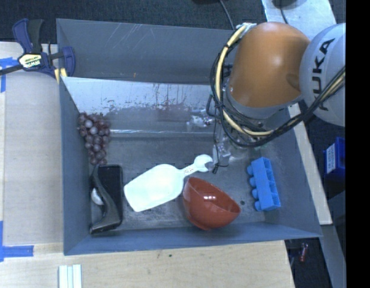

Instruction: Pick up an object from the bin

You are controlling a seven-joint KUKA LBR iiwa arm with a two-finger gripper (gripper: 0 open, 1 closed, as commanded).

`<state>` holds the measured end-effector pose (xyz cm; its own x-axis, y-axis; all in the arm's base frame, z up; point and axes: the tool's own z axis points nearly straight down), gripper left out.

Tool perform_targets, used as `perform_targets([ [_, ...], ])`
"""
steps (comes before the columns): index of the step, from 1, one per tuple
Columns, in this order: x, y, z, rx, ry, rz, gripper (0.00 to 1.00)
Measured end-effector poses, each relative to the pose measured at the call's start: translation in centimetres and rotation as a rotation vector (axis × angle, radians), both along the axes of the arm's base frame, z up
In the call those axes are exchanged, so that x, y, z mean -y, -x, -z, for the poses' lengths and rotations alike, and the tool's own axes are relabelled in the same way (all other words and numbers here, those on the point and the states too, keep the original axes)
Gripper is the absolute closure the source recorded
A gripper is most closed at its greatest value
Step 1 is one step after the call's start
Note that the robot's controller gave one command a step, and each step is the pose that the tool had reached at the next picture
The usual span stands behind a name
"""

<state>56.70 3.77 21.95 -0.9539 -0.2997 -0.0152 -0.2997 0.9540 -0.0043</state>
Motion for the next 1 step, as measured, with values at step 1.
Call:
perform_targets([
  [1, 0.22, 0.07, 7.87, -0.001, 0.002, -0.289, 0.0],
])
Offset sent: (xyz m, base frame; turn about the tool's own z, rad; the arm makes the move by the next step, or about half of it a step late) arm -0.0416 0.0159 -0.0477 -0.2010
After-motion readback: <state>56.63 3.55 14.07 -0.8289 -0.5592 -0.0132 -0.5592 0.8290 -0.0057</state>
